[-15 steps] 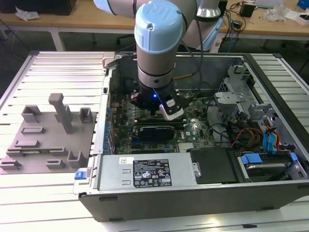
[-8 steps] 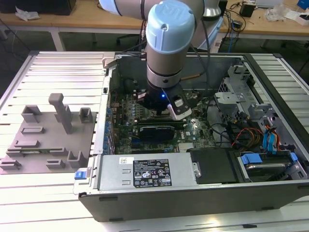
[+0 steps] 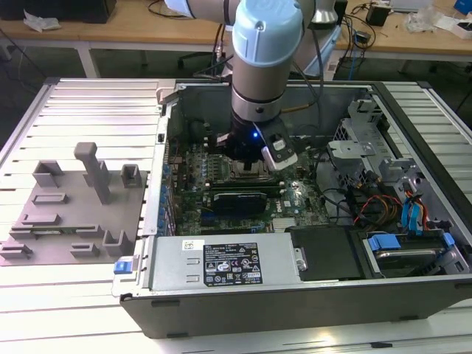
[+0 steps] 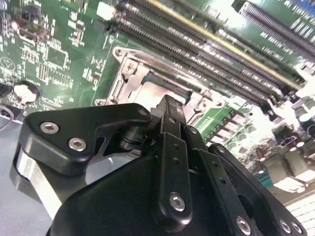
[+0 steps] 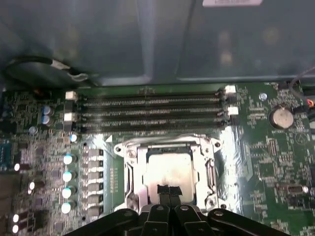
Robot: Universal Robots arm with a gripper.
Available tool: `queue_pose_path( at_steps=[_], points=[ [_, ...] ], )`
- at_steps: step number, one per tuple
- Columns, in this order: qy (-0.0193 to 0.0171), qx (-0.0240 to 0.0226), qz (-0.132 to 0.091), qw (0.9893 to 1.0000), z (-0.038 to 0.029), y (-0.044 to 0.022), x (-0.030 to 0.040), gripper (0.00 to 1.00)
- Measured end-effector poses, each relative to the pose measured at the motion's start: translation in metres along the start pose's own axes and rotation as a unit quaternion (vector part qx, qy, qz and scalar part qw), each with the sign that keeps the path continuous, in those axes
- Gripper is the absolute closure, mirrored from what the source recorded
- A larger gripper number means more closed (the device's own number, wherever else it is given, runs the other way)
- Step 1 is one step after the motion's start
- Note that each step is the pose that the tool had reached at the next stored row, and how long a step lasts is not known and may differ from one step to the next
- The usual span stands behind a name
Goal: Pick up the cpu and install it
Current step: 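Install the second cpu locking lever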
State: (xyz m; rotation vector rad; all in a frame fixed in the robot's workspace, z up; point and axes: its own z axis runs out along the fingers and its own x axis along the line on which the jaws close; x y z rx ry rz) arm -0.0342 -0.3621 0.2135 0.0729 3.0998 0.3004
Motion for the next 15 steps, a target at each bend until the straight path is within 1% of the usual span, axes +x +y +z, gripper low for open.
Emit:
queue_pose_path(
  at_steps=[1,2,4,5,6,9,11,13,15],
  points=[
    [-0.0002,0.0025,0.000,1.0000,0.0007,0.0030,0.0000,0.89],
    [-0.0002,0.0040,0.000,1.0000,0.0010,0.0046,0.0001,0.89],
    [-0.0004,0.0070,0.000,1.0000,0.0009,0.0061,0.0001,0.89],
    [-0.0001,0.0086,0.000,1.0000,-0.0004,0.0063,-0.0001,0.89],
    [0.0002,0.0105,0.001,0.9999,-0.0020,0.0066,-0.0003,0.89],
    [0.0002,0.0181,0.001,0.9998,-0.0100,0.0083,-0.0011,0.89],
    [0.0001,0.0216,0.002,0.9998,-0.0148,0.0093,-0.0015,0.89],
    [-0.0002,0.0250,0.002,0.9997,-0.0203,0.0104,-0.0017,0.89],
    [-0.0003,0.0262,0.002,0.9997,-0.0209,0.0106,-0.0017,0.89]
  ],
)
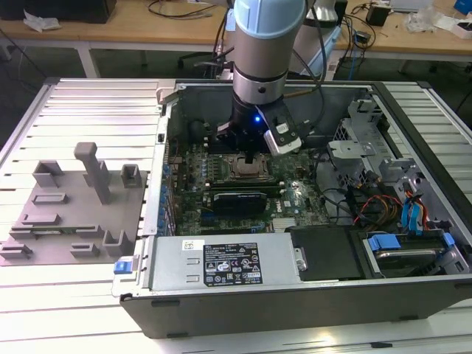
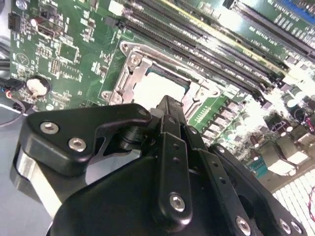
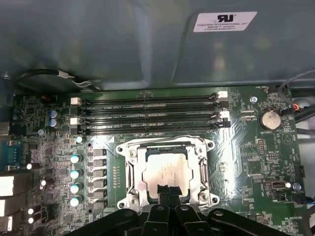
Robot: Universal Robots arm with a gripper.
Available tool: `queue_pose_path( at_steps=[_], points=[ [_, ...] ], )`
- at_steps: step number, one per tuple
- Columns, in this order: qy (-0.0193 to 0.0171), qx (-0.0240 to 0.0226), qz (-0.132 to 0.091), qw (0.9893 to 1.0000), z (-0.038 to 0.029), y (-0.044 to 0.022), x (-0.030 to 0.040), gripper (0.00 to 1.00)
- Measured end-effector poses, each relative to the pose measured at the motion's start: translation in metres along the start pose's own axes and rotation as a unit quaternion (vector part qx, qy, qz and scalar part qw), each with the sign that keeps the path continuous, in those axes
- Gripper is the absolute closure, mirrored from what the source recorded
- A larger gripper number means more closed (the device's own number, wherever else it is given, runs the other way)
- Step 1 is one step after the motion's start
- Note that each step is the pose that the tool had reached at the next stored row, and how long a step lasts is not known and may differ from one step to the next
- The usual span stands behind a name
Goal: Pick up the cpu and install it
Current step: 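Install the second cpu locking lever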
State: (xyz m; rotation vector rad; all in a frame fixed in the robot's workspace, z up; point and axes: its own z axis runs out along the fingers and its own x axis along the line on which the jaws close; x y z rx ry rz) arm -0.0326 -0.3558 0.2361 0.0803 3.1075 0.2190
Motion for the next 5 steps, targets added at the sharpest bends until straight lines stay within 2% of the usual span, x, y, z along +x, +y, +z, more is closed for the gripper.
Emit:
queue_pose_path(
  at_steps=[5],
  points=[
    [0.0001,0.0002,0.000,1.0000,-0.0001,0.0000,0.0000,0.89]
  ],
)
